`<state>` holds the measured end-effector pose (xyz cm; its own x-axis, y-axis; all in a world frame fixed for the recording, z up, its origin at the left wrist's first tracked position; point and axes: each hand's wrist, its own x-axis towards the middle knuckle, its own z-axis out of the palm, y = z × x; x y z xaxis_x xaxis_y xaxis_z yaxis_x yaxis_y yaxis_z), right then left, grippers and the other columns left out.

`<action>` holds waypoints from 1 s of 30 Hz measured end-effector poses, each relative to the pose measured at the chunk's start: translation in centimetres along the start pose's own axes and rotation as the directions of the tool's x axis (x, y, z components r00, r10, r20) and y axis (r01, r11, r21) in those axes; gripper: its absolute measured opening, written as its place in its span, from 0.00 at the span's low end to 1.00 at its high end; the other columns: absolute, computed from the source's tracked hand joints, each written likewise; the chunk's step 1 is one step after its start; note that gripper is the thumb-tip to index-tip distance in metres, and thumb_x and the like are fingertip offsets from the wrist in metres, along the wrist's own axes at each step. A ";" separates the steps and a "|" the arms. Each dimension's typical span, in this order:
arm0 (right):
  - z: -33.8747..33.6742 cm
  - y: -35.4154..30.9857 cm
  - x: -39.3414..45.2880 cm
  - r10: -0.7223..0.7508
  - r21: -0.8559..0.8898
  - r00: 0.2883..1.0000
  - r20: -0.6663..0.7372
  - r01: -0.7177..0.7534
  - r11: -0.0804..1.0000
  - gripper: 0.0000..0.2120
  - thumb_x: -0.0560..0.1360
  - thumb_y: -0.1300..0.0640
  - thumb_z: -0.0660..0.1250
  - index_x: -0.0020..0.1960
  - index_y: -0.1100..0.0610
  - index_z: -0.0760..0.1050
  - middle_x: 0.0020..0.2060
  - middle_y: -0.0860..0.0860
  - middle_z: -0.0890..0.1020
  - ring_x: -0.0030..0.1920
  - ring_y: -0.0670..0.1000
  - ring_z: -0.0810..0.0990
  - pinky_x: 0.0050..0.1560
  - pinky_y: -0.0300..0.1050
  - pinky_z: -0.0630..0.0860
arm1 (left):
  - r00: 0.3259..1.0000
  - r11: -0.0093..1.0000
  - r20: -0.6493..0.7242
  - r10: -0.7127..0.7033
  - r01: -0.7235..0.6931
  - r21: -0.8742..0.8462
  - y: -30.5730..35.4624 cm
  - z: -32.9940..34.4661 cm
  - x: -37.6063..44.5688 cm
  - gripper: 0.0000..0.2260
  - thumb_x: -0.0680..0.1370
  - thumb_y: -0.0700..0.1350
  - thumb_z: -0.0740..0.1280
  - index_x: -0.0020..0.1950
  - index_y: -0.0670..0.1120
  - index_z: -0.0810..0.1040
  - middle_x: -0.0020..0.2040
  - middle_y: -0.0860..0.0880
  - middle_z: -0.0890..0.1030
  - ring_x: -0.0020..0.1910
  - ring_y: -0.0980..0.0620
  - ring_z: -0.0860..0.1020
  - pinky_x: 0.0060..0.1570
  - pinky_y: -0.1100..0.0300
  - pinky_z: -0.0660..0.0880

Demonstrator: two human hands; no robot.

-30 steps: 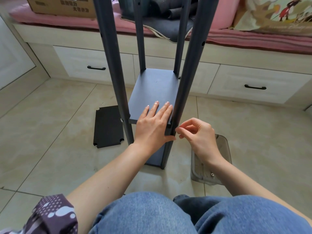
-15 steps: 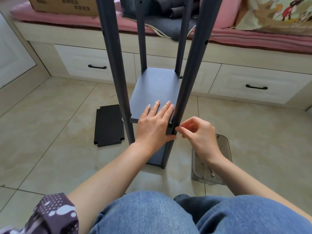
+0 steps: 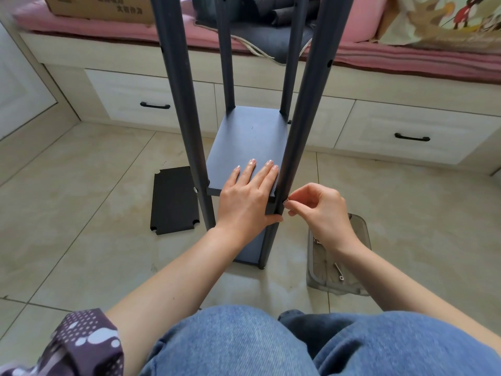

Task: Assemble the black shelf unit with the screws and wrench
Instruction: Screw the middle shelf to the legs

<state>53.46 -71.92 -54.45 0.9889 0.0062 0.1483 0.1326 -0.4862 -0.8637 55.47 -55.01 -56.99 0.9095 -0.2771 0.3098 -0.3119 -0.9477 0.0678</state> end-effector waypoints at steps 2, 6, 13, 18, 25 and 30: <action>0.0 0.1 0.1 -0.008 -0.001 1.000 -0.015 0.008 1.000 0.05 0.71 0.61 0.76 0.44 0.56 0.81 0.35 0.47 0.84 0.38 0.43 0.84 0.44 0.39 0.80 | 1.000 1.000 0.005 -0.002 0.002 -0.002 0.1 0.0 0.0 0.46 0.71 0.66 0.72 0.82 0.50 0.57 0.81 0.51 0.60 0.80 0.44 0.57 0.78 0.47 0.54; 0.1 0.4 0.1 -0.034 -0.008 0.999 -0.032 0.034 0.999 0.07 0.70 0.60 0.77 0.45 0.54 0.80 0.36 0.45 0.84 0.40 0.43 0.83 0.43 0.36 0.79 | 1.000 1.000 0.007 -0.003 0.003 0.001 0.1 0.0 0.0 0.46 0.70 0.66 0.72 0.81 0.50 0.57 0.80 0.51 0.61 0.80 0.44 0.57 0.77 0.47 0.54; -0.3 0.3 0.7 -0.060 -0.049 0.998 0.008 0.060 0.997 0.06 0.70 0.59 0.78 0.44 0.56 0.81 0.38 0.46 0.84 0.39 0.42 0.82 0.41 0.33 0.77 | 1.000 1.000 0.020 -0.014 0.014 -0.023 0.1 -0.1 0.1 0.47 0.70 0.72 0.67 0.81 0.50 0.58 0.80 0.52 0.61 0.80 0.46 0.56 0.78 0.47 0.53; -1.8 -0.1 1.5 -0.101 -0.085 0.985 0.142 0.114 0.990 0.05 0.76 0.62 0.71 0.47 0.55 0.84 0.40 0.45 0.86 0.44 0.42 0.84 0.48 0.37 0.79 | 0.999 0.999 -0.039 -0.034 0.033 -0.025 0.2 -0.3 0.0 0.39 0.75 0.72 0.56 0.79 0.49 0.65 0.77 0.51 0.67 0.78 0.46 0.62 0.77 0.47 0.58; -1.6 0.5 4.4 0.279 0.127 0.935 0.221 -0.311 0.942 0.07 0.80 0.58 0.65 0.53 0.57 0.82 0.40 0.48 0.87 0.46 0.47 0.85 0.50 0.43 0.82 | 0.999 0.998 -0.010 -0.050 0.050 -0.033 0.5 -0.4 0.1 0.35 0.78 0.70 0.50 0.79 0.52 0.64 0.78 0.53 0.66 0.79 0.48 0.59 0.77 0.49 0.55; 0.3 -0.2 6.6 0.476 0.465 0.739 0.477 -0.672 0.576 0.09 0.80 0.59 0.66 0.55 0.64 0.80 0.44 0.59 0.86 0.44 0.55 0.87 0.42 0.48 0.82 | 0.999 0.998 0.013 -0.052 0.052 -0.018 0.4 -0.7 0.1 0.35 0.77 0.70 0.50 0.80 0.53 0.63 0.79 0.55 0.64 0.80 0.49 0.58 0.78 0.50 0.53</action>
<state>59.97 -71.51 -53.50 0.8254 0.1898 -0.5317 -0.5571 0.1219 -0.8214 55.24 -55.36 -56.29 0.9281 -0.2298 0.2931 -0.2691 -0.9578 0.1011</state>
